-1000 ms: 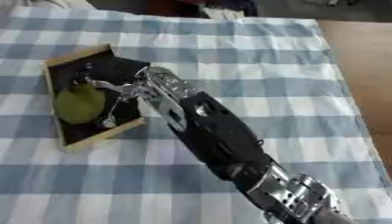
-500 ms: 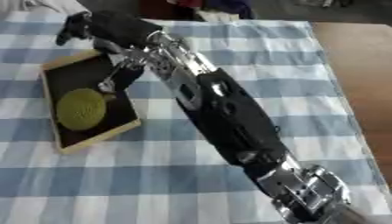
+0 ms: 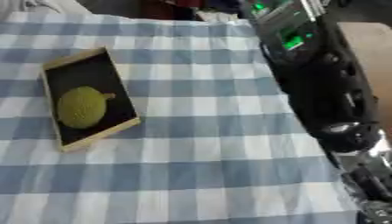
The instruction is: Pick up objects on the table and place them in the box.
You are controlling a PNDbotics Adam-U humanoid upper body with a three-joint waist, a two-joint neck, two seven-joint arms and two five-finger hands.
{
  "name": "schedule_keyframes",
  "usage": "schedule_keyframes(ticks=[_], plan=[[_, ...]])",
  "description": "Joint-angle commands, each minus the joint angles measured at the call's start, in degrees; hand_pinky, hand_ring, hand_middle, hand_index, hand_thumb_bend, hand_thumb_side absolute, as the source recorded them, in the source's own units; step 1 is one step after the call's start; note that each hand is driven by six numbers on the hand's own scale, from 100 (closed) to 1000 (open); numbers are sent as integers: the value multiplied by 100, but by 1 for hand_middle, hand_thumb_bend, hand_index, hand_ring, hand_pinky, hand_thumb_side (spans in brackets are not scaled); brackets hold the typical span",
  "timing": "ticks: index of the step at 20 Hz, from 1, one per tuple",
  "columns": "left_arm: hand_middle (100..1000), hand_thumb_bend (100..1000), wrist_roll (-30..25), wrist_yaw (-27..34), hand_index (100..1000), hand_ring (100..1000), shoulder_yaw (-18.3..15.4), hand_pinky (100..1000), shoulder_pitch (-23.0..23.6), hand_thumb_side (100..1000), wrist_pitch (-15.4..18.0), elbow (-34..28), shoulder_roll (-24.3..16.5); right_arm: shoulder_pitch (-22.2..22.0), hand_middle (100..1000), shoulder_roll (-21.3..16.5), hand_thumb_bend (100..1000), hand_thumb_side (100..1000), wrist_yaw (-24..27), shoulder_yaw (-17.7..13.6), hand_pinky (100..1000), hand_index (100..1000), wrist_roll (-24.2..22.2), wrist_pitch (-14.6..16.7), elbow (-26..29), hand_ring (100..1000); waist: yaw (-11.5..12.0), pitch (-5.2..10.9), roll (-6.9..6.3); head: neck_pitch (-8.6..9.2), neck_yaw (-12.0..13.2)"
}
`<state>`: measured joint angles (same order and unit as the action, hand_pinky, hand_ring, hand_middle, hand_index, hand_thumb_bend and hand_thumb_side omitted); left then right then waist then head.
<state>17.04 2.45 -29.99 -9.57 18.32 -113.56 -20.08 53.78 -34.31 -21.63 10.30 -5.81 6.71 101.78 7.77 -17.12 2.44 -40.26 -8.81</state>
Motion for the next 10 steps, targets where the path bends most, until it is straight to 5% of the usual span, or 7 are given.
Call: schedule_keyframes(ticks=[1,5,10], plan=[[746,117,41,-48,865,544,-74,699,0,469,10,-103,-198,-301,736,-820,186,237,549,-494,799,800,429,-169,672,729,-31,122,-62,-32,72],[746,117,74,-74,865,544,-99,697,36,468,19,-103,-194,-1113,754,-1370,143,232,1060,-1124,803,802,1056,-245,1187,736,-104,114,-108,-36,146],[746,119,107,-100,865,545,-111,697,58,463,31,-103,-199,-2060,778,-1601,100,322,1737,-1674,812,825,1838,199,1279,765,-189,117,-160,-31,237]])
